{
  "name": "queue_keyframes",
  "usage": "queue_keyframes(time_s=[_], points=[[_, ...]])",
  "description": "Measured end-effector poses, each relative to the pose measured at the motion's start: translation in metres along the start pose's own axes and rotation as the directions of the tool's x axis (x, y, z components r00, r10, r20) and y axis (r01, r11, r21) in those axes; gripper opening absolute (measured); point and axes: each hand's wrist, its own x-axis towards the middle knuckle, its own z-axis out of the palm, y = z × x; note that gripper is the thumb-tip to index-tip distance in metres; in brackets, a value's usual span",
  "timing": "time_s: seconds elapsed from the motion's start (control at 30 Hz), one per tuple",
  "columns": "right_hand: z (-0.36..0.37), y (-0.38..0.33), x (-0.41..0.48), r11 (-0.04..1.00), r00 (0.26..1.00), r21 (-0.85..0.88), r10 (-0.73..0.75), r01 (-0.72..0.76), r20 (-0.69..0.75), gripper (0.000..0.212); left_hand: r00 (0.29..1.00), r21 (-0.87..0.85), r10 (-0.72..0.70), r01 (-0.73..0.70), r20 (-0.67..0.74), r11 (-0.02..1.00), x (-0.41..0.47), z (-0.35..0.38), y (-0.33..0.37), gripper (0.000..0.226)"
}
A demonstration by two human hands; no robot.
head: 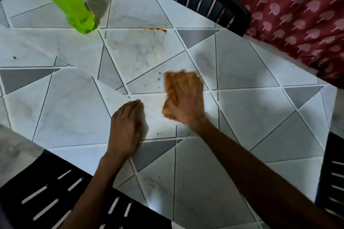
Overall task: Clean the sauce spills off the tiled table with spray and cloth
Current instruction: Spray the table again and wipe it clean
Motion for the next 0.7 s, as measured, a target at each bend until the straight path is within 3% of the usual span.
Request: queue_keyframes(time_s=[0.1, 0.17, 0.23, 0.3, 0.37, 0.43, 0.5, 0.6, 0.7], points=[[0.009, -0.037, -0.073, 0.959, 0.963, 0.098, -0.268, 0.265, 0.015, 0.072, 0.999, 0.054, -0.043, 0.041, 0.02, 0.998, -0.003, -0.011, -0.019, 0.067], [0.01, -0.019, -0.112, 0.901, 0.904, 0.103, -0.427, 0.422, 0.026, 0.073, 0.999, 0.064, -0.051, 0.05, 0.013, 0.997, -0.004, -0.015, -0.028, 0.064], [0.012, 0.019, -0.129, 0.869, 0.87, 0.103, -0.491, 0.484, 0.046, 0.076, 0.999, 0.055, -0.044, 0.044, -0.006, 0.998, -0.005, -0.015, -0.029, 0.061], [0.012, 0.061, -0.118, 0.92, 0.918, 0.066, -0.391, 0.387, 0.071, 0.078, 0.998, 0.052, -0.043, 0.045, -0.034, 0.998, -0.005, -0.014, -0.027, 0.058], [0.009, 0.089, -0.074, 0.989, 0.985, 0.007, -0.145, 0.145, 0.09, 0.081, 0.997, 0.054, -0.055, 0.058, -0.051, 0.997, -0.004, -0.012, -0.025, 0.056], [0.003, 0.086, -0.007, 0.995, 0.995, -0.071, 0.071, -0.067, 0.063, 0.082, 0.995, 0.048, -0.071, 0.074, -0.064, 0.996, -0.004, -0.011, -0.024, 0.054], [-0.001, 0.053, 0.051, 0.981, 0.984, -0.098, 0.173, -0.17, 0.03, 0.072, 0.993, 0.037, -0.087, 0.09, -0.081, 0.995, -0.005, -0.011, -0.026, 0.052], [-0.002, -0.012, 0.072, 0.994, 0.994, -0.005, 0.109, -0.109, -0.031, 0.07, 0.989, 0.029, -0.121, 0.124, -0.089, 0.992, -0.008, -0.017, -0.032, 0.055], [0.001, -0.064, 0.009, 0.984, 0.984, 0.014, -0.177, 0.176, 0.004, 0.072, 0.985, 0.036, -0.156, 0.159, -0.068, 0.987, -0.014, -0.024, -0.043, 0.062]])
